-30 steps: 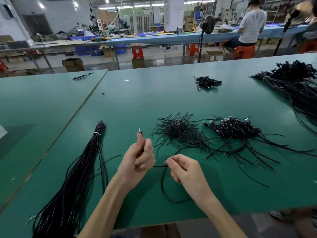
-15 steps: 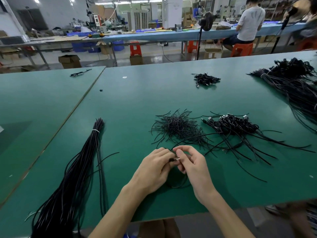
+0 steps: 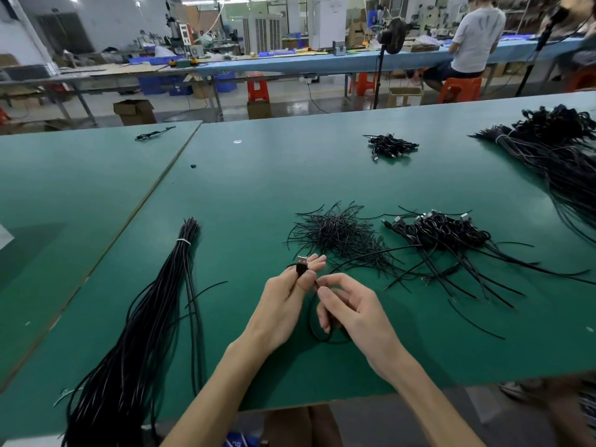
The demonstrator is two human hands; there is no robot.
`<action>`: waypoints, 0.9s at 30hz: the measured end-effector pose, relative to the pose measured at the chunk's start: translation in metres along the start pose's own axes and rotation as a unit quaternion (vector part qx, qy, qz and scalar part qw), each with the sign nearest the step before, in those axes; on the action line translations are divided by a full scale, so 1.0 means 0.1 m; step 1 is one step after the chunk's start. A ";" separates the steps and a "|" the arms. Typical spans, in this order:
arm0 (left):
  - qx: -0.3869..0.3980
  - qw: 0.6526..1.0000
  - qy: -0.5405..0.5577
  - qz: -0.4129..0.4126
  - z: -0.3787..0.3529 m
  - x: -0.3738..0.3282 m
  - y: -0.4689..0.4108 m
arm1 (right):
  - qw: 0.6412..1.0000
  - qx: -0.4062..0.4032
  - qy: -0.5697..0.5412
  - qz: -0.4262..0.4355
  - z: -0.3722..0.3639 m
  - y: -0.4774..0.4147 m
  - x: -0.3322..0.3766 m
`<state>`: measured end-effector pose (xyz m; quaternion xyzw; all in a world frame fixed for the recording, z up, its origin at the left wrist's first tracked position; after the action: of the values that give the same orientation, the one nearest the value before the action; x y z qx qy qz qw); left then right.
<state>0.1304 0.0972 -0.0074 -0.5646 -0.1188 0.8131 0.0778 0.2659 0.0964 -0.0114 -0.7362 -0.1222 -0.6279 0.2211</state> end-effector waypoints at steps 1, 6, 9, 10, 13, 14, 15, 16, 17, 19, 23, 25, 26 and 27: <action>-0.002 1.000 0.023 0.002 0.01 -0.01 0.00 | 1.000 0.006 0.000 0.001 -0.01 0.00 0.00; 0.045 0.971 0.226 0.065 -0.09 -0.02 0.02 | 0.998 0.045 0.039 0.001 -0.09 0.00 0.00; 0.088 0.957 0.260 0.090 -0.20 -0.04 0.04 | 0.998 0.032 0.048 0.012 -0.07 0.01 0.04; 0.103 0.960 0.246 0.088 -0.23 -0.05 0.05 | 0.998 0.022 0.050 0.020 -0.06 0.01 0.05; 0.130 0.963 0.219 0.093 -0.25 -0.04 0.06 | 0.999 0.003 0.041 0.026 -0.04 0.01 0.07; 0.134 0.960 0.225 0.093 -0.25 -0.03 0.06 | 0.999 0.003 0.041 0.025 -0.05 0.01 0.06; 0.138 0.958 0.236 0.091 -0.24 -0.04 0.06 | 0.999 0.005 0.043 0.023 -0.05 0.01 0.06; 0.141 0.955 0.247 0.089 -0.24 -0.05 0.06 | 0.999 0.007 0.045 0.022 -0.06 0.01 0.05; 0.145 0.951 0.259 0.089 -0.25 -0.06 0.06 | 0.999 0.009 0.047 0.020 -0.06 0.00 0.04; 0.149 0.940 0.292 0.095 -0.25 -0.07 0.05 | 0.999 0.009 0.050 0.012 -0.05 0.00 0.01; 0.118 0.885 0.436 0.116 -0.18 -0.05 0.04 | 0.996 0.011 0.086 -0.003 -0.07 0.00 -0.04; 0.095 0.843 0.515 0.126 -0.14 -0.08 0.02 | 0.993 0.018 0.120 0.004 -0.10 -0.01 -0.05; 0.079 0.823 0.547 0.131 -0.13 -0.08 0.01 | 0.991 0.020 0.132 0.009 -0.11 -0.01 -0.05; 0.059 0.804 0.576 0.135 -0.10 -0.06 0.00 | 0.989 0.022 0.147 0.013 -0.11 -0.01 -0.04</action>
<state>0.1421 0.0969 -0.0048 -0.9339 0.0734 0.3457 0.0540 0.2554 0.0924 -0.0140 -0.6327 -0.0929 -0.7232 0.2610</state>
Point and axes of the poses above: each hand's wrist, its own y-axis away from the middle knuckle, its own z-axis out of the back of the hand, x = y × z, the point moved 7 cm from there along -y, towards the middle knuckle, and after that the axes turned 1 degree about -y, right-handed, at the moved point
